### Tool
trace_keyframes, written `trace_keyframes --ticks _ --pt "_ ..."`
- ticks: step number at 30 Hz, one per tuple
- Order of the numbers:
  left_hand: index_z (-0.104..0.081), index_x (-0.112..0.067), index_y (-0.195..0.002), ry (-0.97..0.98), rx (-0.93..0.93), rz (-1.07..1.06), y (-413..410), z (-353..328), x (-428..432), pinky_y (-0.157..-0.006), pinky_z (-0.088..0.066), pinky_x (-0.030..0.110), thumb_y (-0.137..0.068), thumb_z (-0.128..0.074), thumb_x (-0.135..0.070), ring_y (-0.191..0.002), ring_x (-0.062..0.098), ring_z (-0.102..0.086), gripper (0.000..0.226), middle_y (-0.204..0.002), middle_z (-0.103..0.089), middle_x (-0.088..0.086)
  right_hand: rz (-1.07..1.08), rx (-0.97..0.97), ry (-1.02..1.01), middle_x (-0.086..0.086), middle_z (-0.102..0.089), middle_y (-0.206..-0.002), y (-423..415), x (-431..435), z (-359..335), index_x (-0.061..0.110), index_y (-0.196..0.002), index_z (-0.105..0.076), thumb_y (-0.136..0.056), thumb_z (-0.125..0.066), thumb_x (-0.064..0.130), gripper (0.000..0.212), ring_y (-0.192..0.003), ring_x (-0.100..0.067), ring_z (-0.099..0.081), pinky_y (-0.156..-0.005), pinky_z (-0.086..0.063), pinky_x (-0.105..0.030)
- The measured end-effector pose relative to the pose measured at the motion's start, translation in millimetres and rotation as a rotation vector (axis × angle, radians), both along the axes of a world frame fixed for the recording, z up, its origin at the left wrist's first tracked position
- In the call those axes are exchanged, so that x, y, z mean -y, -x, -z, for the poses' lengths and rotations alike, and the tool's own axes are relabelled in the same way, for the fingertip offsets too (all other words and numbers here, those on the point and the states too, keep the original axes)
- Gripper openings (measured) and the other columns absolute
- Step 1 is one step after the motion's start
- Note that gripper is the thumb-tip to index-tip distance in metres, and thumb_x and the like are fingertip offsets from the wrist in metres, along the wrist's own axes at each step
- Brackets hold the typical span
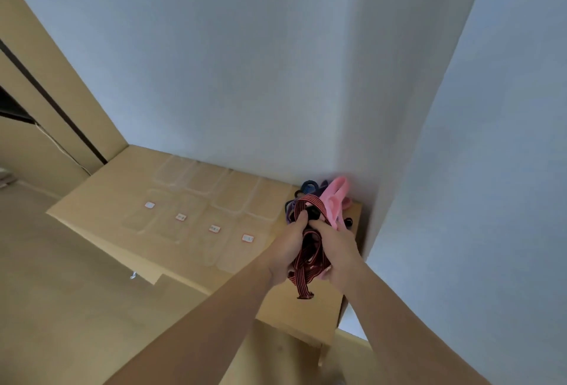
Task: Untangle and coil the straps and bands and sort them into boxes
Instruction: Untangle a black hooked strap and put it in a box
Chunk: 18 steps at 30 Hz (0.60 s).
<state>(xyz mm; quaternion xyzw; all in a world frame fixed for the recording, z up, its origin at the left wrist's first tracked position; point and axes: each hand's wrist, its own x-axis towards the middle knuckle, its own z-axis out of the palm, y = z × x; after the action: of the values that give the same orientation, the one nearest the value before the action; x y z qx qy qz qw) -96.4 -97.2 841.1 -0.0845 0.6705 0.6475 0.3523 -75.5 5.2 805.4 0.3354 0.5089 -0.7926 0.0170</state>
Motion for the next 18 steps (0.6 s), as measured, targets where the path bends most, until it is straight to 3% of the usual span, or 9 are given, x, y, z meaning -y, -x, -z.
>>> trace_keyframes --ticks 4,6,11,14,16,18 --pt "-0.065 -0.031 -0.119 0.026 0.07 -0.006 19.7 20.7 -8.5 -0.068 -0.058 0.029 -0.107 -0.037 -0.052 -0.093 0.016 -0.073 0.037 -0.106 -0.075 0.001 -0.035 0.092 0.033 -0.007 -0.077 -0.098 20.8 -5.9 26.7 0.034 -0.104 -0.071 -0.068 -0.08 0.038 0.037 -0.093 -0.032 -0.073 -0.087 -0.059 -0.051" --pt "-0.064 -0.024 -0.128 0.054 0.109 0.002 31.0 30.9 -12.5 -0.07 -0.058 0.03 -0.106 -0.038 -0.054 -0.097 0.018 -0.072 0.045 -0.112 -0.074 0.004 -0.059 0.126 0.032 -0.007 -0.077 -0.097 28.7 -11.4 35.0 0.032 -0.104 -0.073 -0.064 -0.08 0.04 0.042 -0.093 -0.032 -0.074 -0.087 -0.059 -0.052" --pt "-0.068 -0.018 -0.119 0.104 0.161 0.006 64.6 46.9 -18.7 -0.073 -0.059 0.034 -0.105 -0.042 -0.054 -0.099 0.025 -0.072 0.047 -0.111 -0.075 0.01 -0.115 0.176 0.047 -0.007 -0.077 -0.102 47.1 -22.4 39.4 0.025 -0.112 -0.069 -0.078 -0.077 0.042 0.039 -0.095 -0.027 -0.073 -0.081 -0.06 -0.042" --pt "-0.071 -0.023 -0.12 0.199 0.033 0.011 91.6 69.2 -15.4 -0.088 -0.059 0.04 -0.097 -0.052 -0.055 -0.102 0.024 -0.073 0.043 -0.11 -0.077 0.005 -0.237 0.23 -0.183 0.0 -0.078 -0.096 54.5 -30.9 50.6 0.021 -0.114 -0.07 -0.066 -0.072 0.062 0.064 -0.092 -0.02 -0.074 -0.09 -0.058 -0.04" --pt "-0.073 -0.029 -0.115 0.281 -0.045 0.028 115.8 106.0 -7.8 -0.098 -0.055 0.048 -0.08 -0.062 -0.059 -0.103 0.025 -0.072 0.047 -0.111 -0.077 0.003 -0.328 0.337 -0.432 0.0 -0.074 -0.094 53.2 -38.0 51.5 0.019 -0.108 -0.067 -0.072 -0.062 0.072 0.064 -0.086 -0.017 -0.07 -0.077 -0.056 -0.033" --pt "-0.076 -0.03 -0.106 0.331 -0.09 0.091 126.7 115.7 -1.9 -0.097 -0.056 0.049 -0.076 -0.065 -0.051 -0.101 0.024 -0.072 0.038 -0.106 -0.078 0.001 -0.426 0.378 -0.617 0.0 -0.067 -0.098 50.1 -44.9 54.5 0.022 -0.106 -0.061 -0.084 -0.05 0.071 0.054 -0.085 -0.018 -0.066 -0.07 -0.052 -0.032"
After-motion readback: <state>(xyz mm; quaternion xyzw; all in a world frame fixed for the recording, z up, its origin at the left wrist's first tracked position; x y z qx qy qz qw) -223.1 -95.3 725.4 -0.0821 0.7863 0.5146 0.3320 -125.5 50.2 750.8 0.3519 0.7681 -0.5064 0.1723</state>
